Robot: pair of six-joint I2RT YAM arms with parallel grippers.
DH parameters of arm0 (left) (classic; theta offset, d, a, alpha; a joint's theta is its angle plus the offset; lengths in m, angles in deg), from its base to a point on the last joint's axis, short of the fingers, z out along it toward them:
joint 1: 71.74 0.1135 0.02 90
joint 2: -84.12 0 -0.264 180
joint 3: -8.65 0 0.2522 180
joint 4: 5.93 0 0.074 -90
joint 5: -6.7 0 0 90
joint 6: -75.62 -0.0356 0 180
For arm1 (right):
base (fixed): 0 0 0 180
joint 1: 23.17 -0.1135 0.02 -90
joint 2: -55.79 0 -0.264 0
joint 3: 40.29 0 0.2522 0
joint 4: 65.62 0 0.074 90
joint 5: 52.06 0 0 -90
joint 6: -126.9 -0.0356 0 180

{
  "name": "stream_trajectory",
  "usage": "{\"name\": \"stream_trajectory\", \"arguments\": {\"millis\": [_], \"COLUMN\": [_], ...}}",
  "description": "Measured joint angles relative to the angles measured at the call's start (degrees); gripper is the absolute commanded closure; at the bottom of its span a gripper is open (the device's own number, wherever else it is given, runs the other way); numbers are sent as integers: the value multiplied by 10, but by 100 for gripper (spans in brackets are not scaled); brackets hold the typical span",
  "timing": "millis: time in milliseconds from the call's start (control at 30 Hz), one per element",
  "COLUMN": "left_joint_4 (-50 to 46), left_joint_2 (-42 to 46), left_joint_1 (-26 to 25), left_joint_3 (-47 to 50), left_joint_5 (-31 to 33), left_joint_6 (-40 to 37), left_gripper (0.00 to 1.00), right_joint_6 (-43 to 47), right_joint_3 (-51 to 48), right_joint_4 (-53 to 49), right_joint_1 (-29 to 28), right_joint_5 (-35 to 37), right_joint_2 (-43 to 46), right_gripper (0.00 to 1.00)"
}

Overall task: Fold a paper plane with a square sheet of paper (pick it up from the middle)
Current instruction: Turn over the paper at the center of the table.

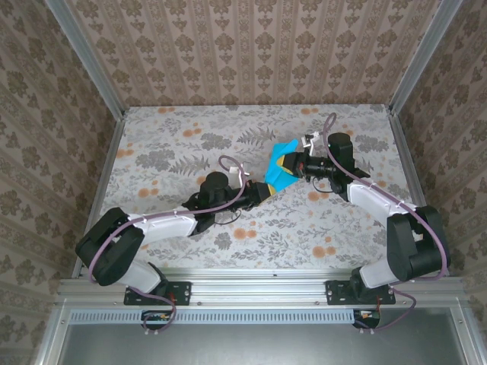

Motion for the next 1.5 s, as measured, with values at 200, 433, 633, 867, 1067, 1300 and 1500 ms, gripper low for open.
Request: {"name": "stream_trajectory", "arguments": {"millis": [200,433,633,867,1067,1300,1500], "left_joint_4": [-8,-106,-374,-667,-820,-911,-923], "left_joint_2": [0,8,61,69,22,-72,-150], "left_joint_1": [4,16,24,10,-44,-109,-156], "left_joint_3": [-4,-26,-125,-274,-345,-366,-366], "left_joint_5": [-12,-17,46,245,453,658,723], "left_joint_6": [-2,-52,-213,-407,-505,-566,-605], "left_gripper": [99,100,100,100,100,99,99], "right_joint_6": [5,64,128,188,213,225,223], "right_joint_3": [-1,-5,-14,-20,-30,-33,-43], "right_joint_4": [-2,-67,-158,-228,-259,-272,-271], "right_joint_1": [0,22,70,123,132,141,144], "right_joint_5": [1,16,36,45,47,48,42], "right_joint_2": [0,2,43,94,95,95,96], "right_gripper": [69,49,41,36,34,32,32]}}
